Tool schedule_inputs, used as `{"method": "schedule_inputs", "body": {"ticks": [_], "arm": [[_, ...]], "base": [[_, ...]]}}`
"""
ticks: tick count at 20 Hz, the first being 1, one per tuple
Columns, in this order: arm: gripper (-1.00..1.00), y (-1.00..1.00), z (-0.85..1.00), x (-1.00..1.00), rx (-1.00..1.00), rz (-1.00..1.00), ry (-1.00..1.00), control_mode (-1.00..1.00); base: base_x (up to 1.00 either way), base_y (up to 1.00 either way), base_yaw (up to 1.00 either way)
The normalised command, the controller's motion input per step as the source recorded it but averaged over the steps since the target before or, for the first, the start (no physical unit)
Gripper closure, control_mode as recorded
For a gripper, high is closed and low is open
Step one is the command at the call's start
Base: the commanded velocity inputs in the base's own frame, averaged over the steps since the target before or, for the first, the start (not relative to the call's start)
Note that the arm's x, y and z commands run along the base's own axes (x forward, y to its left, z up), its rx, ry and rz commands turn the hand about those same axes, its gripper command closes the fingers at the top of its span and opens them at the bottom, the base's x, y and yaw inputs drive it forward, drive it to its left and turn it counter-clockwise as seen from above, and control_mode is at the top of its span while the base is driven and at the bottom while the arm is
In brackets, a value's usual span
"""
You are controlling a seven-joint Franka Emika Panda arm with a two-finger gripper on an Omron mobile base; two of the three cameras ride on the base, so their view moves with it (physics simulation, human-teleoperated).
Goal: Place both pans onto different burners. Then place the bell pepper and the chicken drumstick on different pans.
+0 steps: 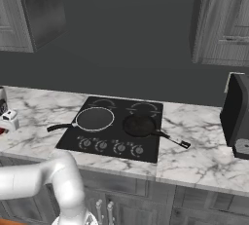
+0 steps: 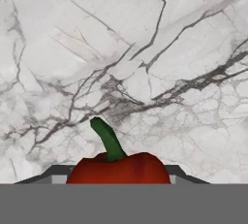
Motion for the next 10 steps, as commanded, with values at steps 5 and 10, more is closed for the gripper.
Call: {"method": "schedule_inputs", "body": {"ticks": [5, 10], "arm": [[1.0, -0.33, 0.57, 0.0, 0.0, 0.05, 0.01, -1.0], [1.0, -0.49, 0.5, 0.0, 0.0, 0.09, 0.0, -1.0]], "base": [[0.0, 0.0, 0.0], [0.0, 0.0, 0.0]]}}
